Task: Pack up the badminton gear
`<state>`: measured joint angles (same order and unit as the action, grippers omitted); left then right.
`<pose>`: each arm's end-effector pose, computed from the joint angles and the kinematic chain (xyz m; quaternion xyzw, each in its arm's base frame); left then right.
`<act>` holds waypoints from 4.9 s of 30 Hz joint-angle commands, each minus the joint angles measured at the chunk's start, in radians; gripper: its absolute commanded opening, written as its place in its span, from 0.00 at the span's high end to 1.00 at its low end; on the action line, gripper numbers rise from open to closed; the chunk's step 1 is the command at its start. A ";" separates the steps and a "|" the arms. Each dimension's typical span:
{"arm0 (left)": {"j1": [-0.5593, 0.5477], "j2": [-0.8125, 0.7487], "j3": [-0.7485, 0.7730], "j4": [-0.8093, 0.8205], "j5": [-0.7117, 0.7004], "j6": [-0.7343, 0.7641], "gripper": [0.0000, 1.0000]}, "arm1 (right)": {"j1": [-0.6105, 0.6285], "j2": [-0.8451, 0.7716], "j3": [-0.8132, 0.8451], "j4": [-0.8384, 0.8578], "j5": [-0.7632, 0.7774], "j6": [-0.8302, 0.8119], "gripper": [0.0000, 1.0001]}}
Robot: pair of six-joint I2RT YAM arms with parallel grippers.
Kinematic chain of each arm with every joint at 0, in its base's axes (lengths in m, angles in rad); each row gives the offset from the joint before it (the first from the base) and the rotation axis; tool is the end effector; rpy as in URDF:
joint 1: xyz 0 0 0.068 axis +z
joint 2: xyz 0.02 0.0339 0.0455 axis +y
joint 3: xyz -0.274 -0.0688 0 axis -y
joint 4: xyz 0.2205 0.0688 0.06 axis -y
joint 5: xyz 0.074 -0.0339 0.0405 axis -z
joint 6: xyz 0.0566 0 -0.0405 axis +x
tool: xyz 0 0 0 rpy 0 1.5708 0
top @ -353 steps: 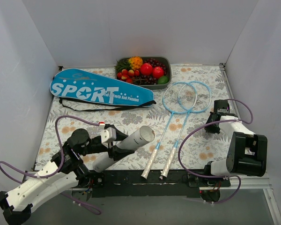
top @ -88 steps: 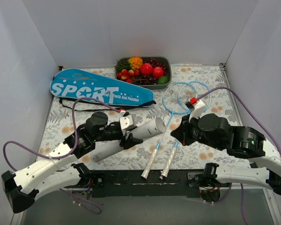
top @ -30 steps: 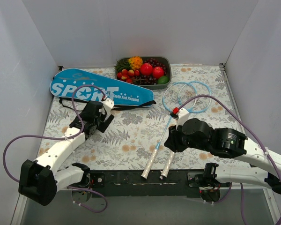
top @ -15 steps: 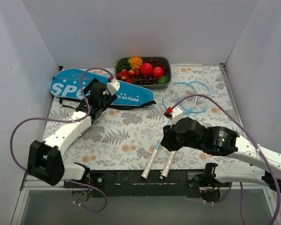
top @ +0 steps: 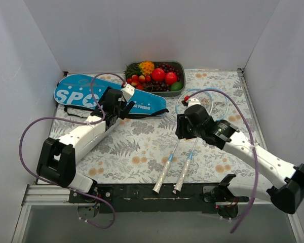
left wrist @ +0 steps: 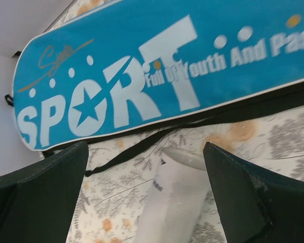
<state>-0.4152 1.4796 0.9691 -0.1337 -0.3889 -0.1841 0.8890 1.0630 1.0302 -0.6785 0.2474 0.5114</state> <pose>0.2995 -0.1086 0.2551 0.0154 0.8818 0.0357 0.4700 0.1410 0.1518 0.3215 -0.1188 0.8957 0.1806 0.3885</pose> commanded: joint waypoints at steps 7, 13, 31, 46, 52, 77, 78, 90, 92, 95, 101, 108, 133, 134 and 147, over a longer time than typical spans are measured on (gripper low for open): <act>-0.048 -0.235 0.063 -0.059 0.217 -0.385 0.07 | -0.238 0.385 0.128 0.405 -0.092 -0.126 0.39; -0.073 -0.379 -0.024 -0.073 0.375 -0.552 0.12 | -0.344 0.537 0.192 0.588 -0.203 -0.197 0.31; -0.146 -0.594 -0.141 -0.127 0.502 -0.594 0.16 | -0.525 1.020 0.479 0.669 -0.720 -0.289 0.27; -0.148 -0.570 -0.145 -0.142 0.490 -0.583 0.15 | -0.548 1.066 0.375 1.020 -1.013 -0.070 0.85; -0.148 -0.575 -0.145 -0.144 0.487 -0.592 0.15 | -0.550 0.933 0.350 1.120 -0.945 -0.014 0.99; -0.148 -0.699 -0.138 -0.139 0.525 -0.595 0.15 | -0.553 0.296 0.350 1.024 -0.702 0.019 0.99; -0.148 -0.706 -0.142 -0.136 0.528 -0.595 0.14 | -0.553 0.276 0.361 0.998 -0.703 0.003 0.99; -0.148 -0.763 -0.136 -0.164 0.505 -0.589 0.14 | -0.553 0.282 1.006 0.213 -0.750 -0.494 0.99; -0.148 -0.768 -0.139 -0.168 0.505 -0.589 0.14 | -0.552 0.339 1.182 0.015 -0.738 -0.583 0.99; -0.148 -0.782 -0.141 -0.172 0.509 -0.589 0.14 | -0.541 0.269 1.067 0.022 -0.628 -0.677 0.99; -0.148 -0.794 -0.133 -0.195 0.519 -0.589 0.14 | -0.539 0.132 0.855 0.049 -0.224 -0.777 0.99; -0.148 -0.802 -0.142 -0.196 0.522 -0.620 0.14 | -0.539 -0.046 0.651 0.191 -0.071 -0.752 0.99; -0.148 -0.821 -0.155 -0.221 0.513 -0.653 0.15 | -0.536 -0.362 0.058 0.085 -0.634 -1.045 0.99; -0.148 -0.823 -0.159 -0.221 0.515 -0.658 0.15 | -0.533 -0.360 0.047 0.077 -0.649 -1.048 0.99; -0.148 -0.855 -0.185 -0.221 0.518 -0.661 0.16 | -0.109 -0.201 -0.067 -0.190 -0.383 -0.978 0.99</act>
<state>-0.5598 0.6331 0.7876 -0.3508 0.1242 -0.8474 0.6052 0.8436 1.0252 -0.7799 -0.3328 -0.5034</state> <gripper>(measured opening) 0.846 0.102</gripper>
